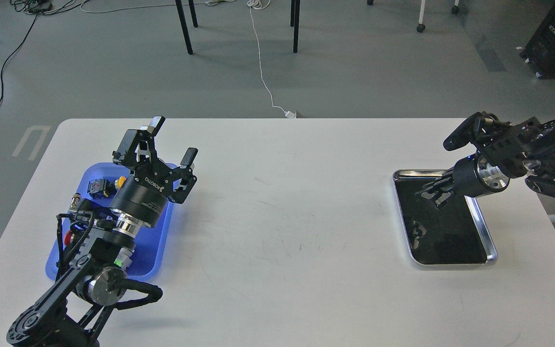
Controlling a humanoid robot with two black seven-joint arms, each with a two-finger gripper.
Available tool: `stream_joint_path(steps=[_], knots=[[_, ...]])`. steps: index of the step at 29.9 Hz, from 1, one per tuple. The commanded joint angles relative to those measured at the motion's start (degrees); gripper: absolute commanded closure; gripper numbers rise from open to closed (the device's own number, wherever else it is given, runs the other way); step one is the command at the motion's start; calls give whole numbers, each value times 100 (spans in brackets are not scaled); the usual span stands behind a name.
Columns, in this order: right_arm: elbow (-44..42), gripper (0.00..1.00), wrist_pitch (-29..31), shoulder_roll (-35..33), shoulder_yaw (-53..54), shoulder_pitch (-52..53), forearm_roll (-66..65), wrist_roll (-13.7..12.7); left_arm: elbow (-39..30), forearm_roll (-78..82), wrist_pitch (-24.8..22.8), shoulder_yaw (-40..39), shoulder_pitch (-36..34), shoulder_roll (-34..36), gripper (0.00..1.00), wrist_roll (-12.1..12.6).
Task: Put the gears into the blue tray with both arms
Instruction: 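Carry the black part to the table center and release it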
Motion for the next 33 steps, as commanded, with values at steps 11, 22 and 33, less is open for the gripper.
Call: stream_joint_path(steps=[11, 22, 33], knots=[[348, 84, -602, 2072, -244, 206, 1645, 1, 1, 0, 19, -70, 0, 25, 2, 0], [-48, 83, -1323, 2848, -587, -419, 1971, 1, 0, 0, 19, -96, 44, 52, 2, 0], [-172, 77, -1491, 2962, -605, -560, 1971, 1, -8, 0, 19, -105, 70, 43, 2, 26]])
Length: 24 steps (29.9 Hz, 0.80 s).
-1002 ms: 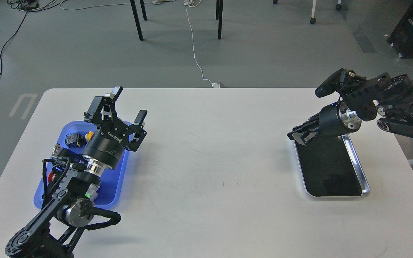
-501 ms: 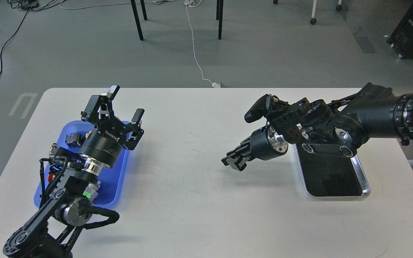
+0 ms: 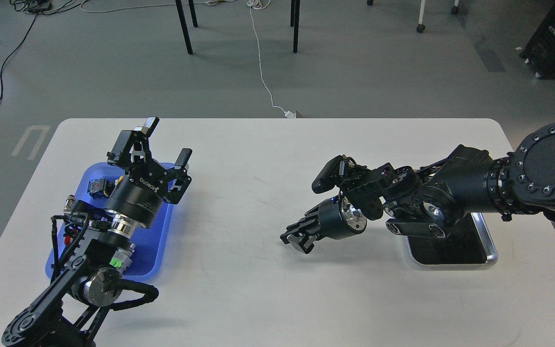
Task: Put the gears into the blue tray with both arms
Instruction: 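Carry the black part to the table center and release it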
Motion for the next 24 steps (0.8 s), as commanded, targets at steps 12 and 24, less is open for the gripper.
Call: stream_joint_path(steps=[12, 24], knots=[[17, 8, -276, -167, 61, -4, 474, 0, -2, 0, 0, 0, 4, 6, 2, 2], [184, 6, -294, -1748, 1904, -485, 1264, 0, -2, -9, -9, 0, 48, -3, 2, -16]])
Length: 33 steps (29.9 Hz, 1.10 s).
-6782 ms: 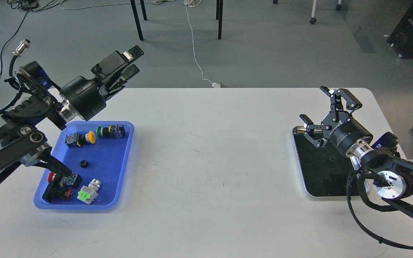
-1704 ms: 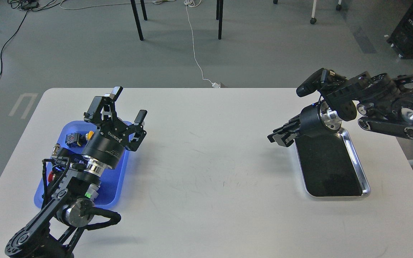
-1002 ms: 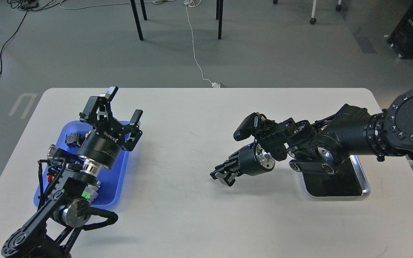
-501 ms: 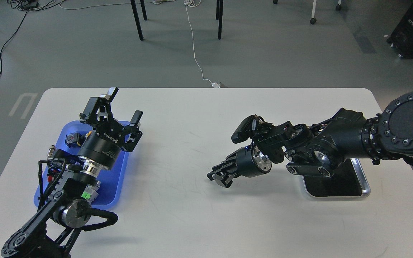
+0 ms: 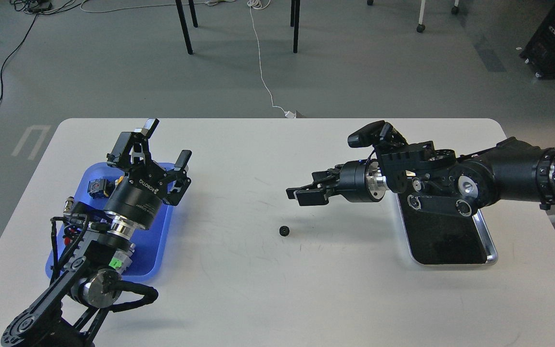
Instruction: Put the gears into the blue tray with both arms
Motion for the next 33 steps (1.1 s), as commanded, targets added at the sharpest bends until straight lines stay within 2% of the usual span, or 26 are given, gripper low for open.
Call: stream_joint_path(steps=[1, 6, 10, 15, 19, 24, 28, 31, 33], knots=[[41, 6, 0, -584, 1101, -518, 496, 0, 1, 0, -5, 0, 25, -7, 2, -26], [50, 6, 61, -1191, 3236, -1835, 1059, 0, 1, -9, -5, 0, 87, -24, 2, -35], [59, 6, 79, -1254, 5073, -2961, 1261, 0, 9, -9, -13, 0, 139, -24, 2, -52], [120, 6, 236, -1263, 6543, -3911, 1831, 0, 9, -9, -5, -9, 227, -42, 2, -70], [182, 6, 640, -1263, 7045, -4246, 2929, 0, 9, -9, -13, -9, 245, -42, 2, -70], [182, 5, 1009, -1359, 7187, -4308, 4301, 0, 9, -79, -5, -52, 254, -33, 2, -114], [173, 4, 1414, -1430, 7196, -4325, 4750, 0, 9, -175, 22, -123, 280, 11, 2, -254], [182, 4, 1731, -1456, 7196, -4457, 4900, 0, 9, -351, 22, -114, 271, 55, 2, -237], [182, 3, 2256, -1456, 7196, -4641, 4953, 0, 27, -352, 13, -105, 263, 134, 2, -272]])
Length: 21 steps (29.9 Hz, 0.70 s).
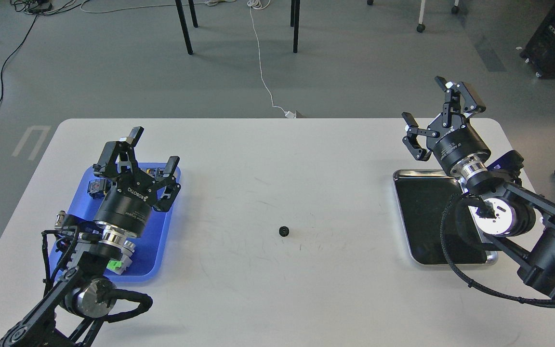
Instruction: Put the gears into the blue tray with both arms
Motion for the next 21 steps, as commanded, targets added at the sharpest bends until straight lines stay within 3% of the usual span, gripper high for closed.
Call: stream_joint_path(steps=[1, 5, 13, 17, 21], knots=[[-16, 3, 669, -6, -3, -234, 82, 0, 17, -34, -27, 11, -13, 100, 2, -71], [-43, 3, 978, -6, -12, -471, 73, 0, 8, 80, -106, 55, -13, 319, 2, -290], [-34, 3, 1075, -15, -29, -753, 56, 0, -501, 2546, -572, 309, -179, 697, 2, -291], [1, 3, 1110, -172, -12, -796, 64, 0, -703, 3760, -598, 800, -653, 986, 2, -282], [-69, 2, 1618, -199, -20, -1016, 56, 0, -748, 5210, -590, 1635, -1452, 1452, 2, -273]])
